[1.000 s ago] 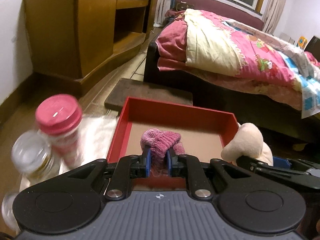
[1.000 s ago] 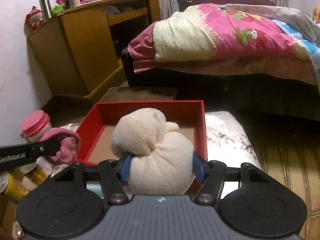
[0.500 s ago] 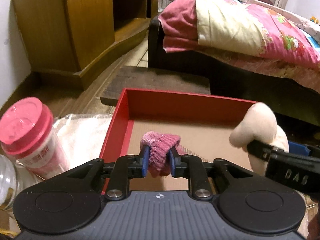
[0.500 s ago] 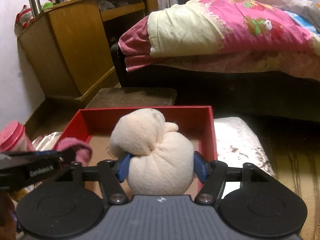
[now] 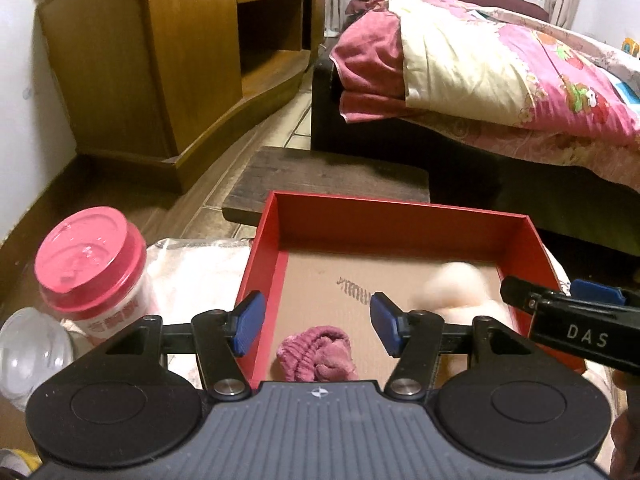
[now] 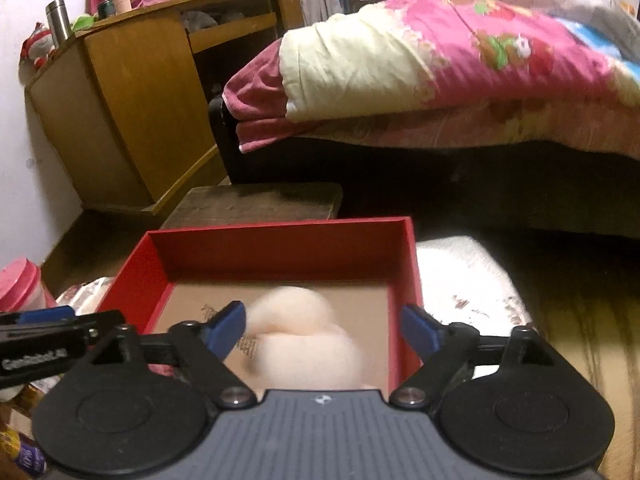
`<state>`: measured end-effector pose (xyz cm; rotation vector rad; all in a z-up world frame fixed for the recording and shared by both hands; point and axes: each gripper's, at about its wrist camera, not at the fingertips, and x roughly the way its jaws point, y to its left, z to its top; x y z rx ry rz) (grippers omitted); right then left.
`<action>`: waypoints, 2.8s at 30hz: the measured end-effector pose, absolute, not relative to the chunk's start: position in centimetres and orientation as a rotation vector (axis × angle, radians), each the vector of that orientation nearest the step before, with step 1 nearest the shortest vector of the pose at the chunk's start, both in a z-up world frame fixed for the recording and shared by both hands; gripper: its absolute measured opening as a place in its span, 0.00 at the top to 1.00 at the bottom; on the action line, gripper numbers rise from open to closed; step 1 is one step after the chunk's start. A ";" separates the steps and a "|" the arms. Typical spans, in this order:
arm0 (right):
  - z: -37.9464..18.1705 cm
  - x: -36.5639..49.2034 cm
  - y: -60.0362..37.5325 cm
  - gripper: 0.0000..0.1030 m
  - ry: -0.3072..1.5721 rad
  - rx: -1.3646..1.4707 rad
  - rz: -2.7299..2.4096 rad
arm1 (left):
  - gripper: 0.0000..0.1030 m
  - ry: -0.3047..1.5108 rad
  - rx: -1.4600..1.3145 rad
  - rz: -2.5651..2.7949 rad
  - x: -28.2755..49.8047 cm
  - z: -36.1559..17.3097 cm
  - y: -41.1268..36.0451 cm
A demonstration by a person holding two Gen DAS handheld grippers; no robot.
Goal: Organize soft objects
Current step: 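Carry the sock and cream plush into the red box and open both tools, then grasp the white sponge with the right tool while the left tool grasps another sponge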
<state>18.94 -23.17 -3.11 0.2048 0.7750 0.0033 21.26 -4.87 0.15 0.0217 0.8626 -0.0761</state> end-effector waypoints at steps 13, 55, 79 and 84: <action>0.5 13.2 -23.5 0.38 0.763 0.180 -0.009 | 0.42 0.884 0.004 -0.134 14.4 2.3 -2.7; -4.6 4.5 -19.2 0.74 1.073 0.182 0.278 | 0.42 1.007 -0.094 -0.334 3.5 1.1 -0.3; -3.1 2.4 -21.0 0.92 1.051 0.317 0.253 | 0.34 0.992 0.228 -0.525 0.5 -2.4 -6.7; -3.1 2.3 -20.6 0.92 1.050 0.304 0.248 | 0.49 1.012 0.234 -0.468 0.9 -3.5 -7.3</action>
